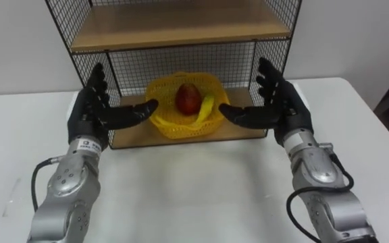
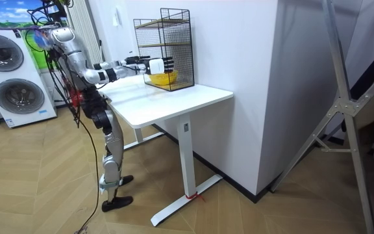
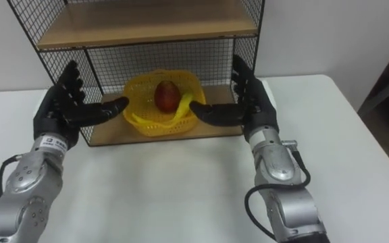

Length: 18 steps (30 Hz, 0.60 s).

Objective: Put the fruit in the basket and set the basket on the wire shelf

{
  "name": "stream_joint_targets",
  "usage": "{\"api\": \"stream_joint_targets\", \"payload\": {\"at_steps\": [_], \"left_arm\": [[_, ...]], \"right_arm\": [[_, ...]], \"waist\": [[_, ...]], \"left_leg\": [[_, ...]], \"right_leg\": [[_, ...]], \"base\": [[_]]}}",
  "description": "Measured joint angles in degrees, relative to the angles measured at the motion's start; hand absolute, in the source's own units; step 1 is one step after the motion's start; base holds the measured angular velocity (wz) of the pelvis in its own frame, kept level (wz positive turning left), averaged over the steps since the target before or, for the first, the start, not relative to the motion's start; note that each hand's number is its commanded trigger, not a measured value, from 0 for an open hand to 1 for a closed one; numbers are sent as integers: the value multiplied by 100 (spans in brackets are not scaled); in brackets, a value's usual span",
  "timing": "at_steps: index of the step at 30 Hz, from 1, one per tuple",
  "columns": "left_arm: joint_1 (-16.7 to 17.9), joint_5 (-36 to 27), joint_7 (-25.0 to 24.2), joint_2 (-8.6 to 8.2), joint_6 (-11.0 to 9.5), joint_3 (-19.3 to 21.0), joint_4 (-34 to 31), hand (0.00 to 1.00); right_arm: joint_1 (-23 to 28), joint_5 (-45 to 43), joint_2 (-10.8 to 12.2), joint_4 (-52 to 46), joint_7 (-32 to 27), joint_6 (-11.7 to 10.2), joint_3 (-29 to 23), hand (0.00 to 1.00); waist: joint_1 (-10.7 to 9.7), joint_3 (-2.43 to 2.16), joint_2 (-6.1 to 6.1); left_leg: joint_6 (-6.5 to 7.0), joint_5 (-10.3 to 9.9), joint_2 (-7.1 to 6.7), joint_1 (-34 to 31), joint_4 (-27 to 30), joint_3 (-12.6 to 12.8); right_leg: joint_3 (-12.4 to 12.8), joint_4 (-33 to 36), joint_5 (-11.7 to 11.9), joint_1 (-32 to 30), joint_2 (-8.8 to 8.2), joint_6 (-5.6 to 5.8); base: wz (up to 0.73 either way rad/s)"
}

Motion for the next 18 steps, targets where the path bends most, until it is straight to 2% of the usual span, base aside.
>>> {"api": "stream_joint_targets", "payload": {"at_steps": [2,4,7,11,12,13,15,18], "left_arm": [[140,0,-59,-1,-108,-2,-239,0],[464,-1,-240,1,-248,-39,-632,0],[776,-27,-468,-3,-394,-126,-834,0],[952,-258,-547,-24,-440,-210,-851,0],[1081,-390,-546,-23,-478,-227,-934,0],[1258,-383,-548,-16,-606,-279,-1009,0],[1483,-358,-638,-19,-774,-355,-1022,0],[1760,-496,-778,-16,-886,-446,-1067,0]], "right_arm": [[104,-50,6,-196,8,-61,1,0],[165,-259,12,-374,25,-136,2,0],[250,-277,14,-412,61,-240,1,0],[488,-222,50,-593,197,-270,-3,0],[638,-176,56,-690,286,-352,0,0],[819,-184,58,-727,357,-491,6,0],[1116,-179,61,-778,475,-630,0,0],[1624,-198,61,-960,597,-795,5,0]], "waist": [[-14,6,-17],[-68,5,-27],[-76,-6,-55],[-58,-28,-84],[-64,-48,-99],[-70,-71,-122],[-67,-91,-148],[-61,-98,-134]], "left_leg": [[1,-1,-3,-30,2,1],[4,-3,-12,-42,-2,-12],[3,-4,-10,-43,-3,-15],[0,-3,-10,-52,-9,-23],[0,-2,-8,-52,-9,-21],[0,-3,-5,-55,-7,-14],[-2,-5,0,-90,1,2],[-4,-4,7,-196,26,-8]], "right_leg": [[-12,-3,0,-2,-2,0],[-114,-13,1,-1,-17,1],[-125,-19,1,-8,-13,2],[-122,-78,2,-3,-4,-1],[-125,-83,4,1,-3,-3],[-131,-88,5,8,-2,-5],[-121,-88,6,0,2,-7],[-106,-84,23,-107,11,-32]], "base": [[2],[5],[1],[0],[0],[0],[0],[0]]}}
